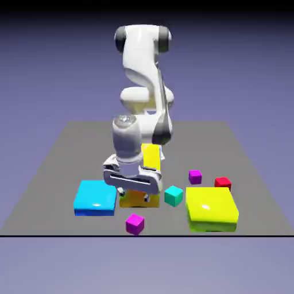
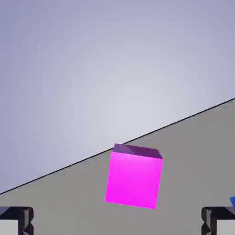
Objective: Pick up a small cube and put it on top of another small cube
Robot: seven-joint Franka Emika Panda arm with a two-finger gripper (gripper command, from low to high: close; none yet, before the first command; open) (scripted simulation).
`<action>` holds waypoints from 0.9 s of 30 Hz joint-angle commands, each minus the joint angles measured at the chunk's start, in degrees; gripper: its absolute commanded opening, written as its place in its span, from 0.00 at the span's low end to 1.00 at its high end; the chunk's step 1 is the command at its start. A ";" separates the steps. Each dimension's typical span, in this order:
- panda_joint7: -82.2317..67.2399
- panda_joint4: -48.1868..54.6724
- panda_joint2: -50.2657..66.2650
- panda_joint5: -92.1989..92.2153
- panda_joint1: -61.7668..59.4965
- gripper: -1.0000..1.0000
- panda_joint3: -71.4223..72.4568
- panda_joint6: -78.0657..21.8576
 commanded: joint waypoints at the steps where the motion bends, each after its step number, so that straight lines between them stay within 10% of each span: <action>1: 0.69 1.54 2.08 0.27 -0.33 0.50 0.06 -1.63; 9: 1.93 4.12 14.48 1.69 -0.92 0.50 0.70 2.40; 10: 1.93 4.12 14.49 1.69 -0.92 0.00 0.70 2.40; 27: -28.35 -20.52 -15.62 -14.61 23.70 0.00 -0.89 -2.79</action>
